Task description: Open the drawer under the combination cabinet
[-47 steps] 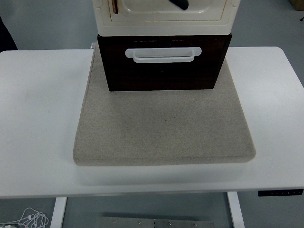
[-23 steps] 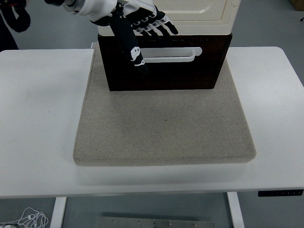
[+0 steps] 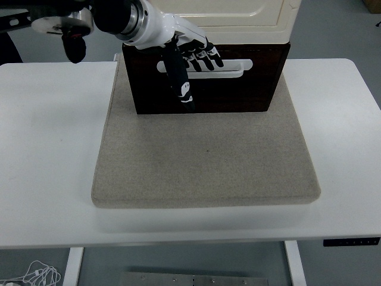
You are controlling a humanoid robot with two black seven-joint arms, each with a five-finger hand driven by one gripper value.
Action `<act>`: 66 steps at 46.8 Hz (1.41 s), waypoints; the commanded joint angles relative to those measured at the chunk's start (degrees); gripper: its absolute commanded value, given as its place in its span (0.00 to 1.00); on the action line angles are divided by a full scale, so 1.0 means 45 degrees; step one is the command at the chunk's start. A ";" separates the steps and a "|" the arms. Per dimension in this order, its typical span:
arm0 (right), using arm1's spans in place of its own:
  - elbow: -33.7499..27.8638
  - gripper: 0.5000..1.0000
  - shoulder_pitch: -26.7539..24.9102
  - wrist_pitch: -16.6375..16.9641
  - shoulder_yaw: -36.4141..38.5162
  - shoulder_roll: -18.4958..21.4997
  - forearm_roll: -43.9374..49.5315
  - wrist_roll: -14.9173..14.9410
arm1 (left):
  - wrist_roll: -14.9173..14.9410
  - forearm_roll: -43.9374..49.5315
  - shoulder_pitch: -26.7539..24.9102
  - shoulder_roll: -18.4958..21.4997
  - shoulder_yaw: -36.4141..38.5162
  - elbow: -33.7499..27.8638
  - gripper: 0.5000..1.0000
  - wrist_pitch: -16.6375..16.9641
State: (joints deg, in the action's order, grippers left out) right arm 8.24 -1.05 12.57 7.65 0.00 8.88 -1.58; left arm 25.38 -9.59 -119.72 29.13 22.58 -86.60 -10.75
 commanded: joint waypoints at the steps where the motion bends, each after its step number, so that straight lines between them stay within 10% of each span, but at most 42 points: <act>1: 0.0005 0.85 -0.0001 0.0000 0.0000 0.0000 0.0000 -0.0001 | 0.0005 -0.0309 0.0061 -0.0184 0.0040 0.0337 1.00 0.0006; 66: 0.0005 0.85 -0.0001 0.0000 0.0000 0.0000 0.0000 -0.0001 | 0.0084 -0.1443 0.1448 -0.2098 0.0255 0.3384 1.00 -0.0268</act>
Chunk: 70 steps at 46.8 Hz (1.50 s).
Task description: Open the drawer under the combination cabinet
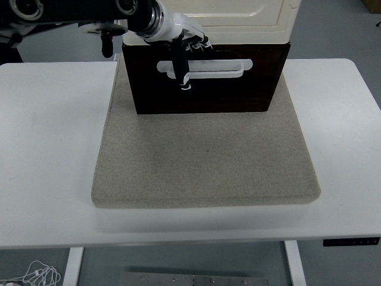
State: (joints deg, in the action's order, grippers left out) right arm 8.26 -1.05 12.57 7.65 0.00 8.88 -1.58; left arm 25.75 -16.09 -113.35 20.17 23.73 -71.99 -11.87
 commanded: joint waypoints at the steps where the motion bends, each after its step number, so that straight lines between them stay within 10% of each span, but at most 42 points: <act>1: -0.0018 0.85 0.0000 0.0000 0.0000 0.0000 0.0000 -0.0001 | 0.0000 0.0001 0.0032 -0.0166 0.0001 0.0177 1.00 -0.0018; 70: 0.0001 0.85 0.0000 0.0000 0.0000 0.0000 0.0000 -0.0001 | 0.0000 0.0001 0.0344 -0.0518 0.0235 0.0393 1.00 -0.0428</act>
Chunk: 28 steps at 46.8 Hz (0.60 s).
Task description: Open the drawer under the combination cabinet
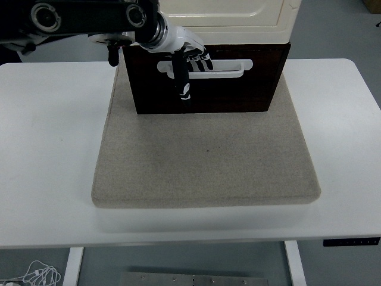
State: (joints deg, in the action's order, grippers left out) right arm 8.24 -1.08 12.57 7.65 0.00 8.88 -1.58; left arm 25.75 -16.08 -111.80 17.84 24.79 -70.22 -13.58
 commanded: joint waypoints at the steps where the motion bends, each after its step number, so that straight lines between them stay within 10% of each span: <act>1: 0.0004 0.85 0.0006 0.0000 0.0000 0.0000 0.0000 0.0000 | 0.0000 0.0000 0.0001 0.0001 -0.0001 0.0000 1.00 -0.0067; 28: -0.0016 0.85 0.0006 0.0000 0.0000 0.0000 0.0000 0.0000 | -0.0020 0.0000 -0.0096 0.0040 -0.0059 -0.0020 1.00 -0.1278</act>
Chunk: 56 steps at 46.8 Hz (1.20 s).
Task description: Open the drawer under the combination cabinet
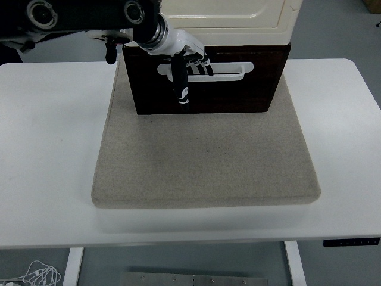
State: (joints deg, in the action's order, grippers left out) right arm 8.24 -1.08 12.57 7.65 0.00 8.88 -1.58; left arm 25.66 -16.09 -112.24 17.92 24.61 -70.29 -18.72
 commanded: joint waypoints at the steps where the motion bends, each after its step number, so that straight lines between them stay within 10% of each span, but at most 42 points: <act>1: 0.0005 0.85 0.0006 0.0000 0.0000 0.0000 0.0000 -0.0001 | 0.0000 0.0001 0.0000 0.0041 -0.0020 -0.0005 1.00 -0.0175; 56: 0.0005 0.85 0.0006 0.0000 0.0000 0.0000 0.0000 -0.0001 | 0.0000 0.0021 -0.0313 0.0686 -0.0625 -0.0181 1.00 -0.2382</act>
State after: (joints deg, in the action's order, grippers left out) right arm 8.25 -1.06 12.57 7.65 0.00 8.88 -1.58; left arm 25.68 -15.99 -113.63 21.00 21.83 -71.07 -29.04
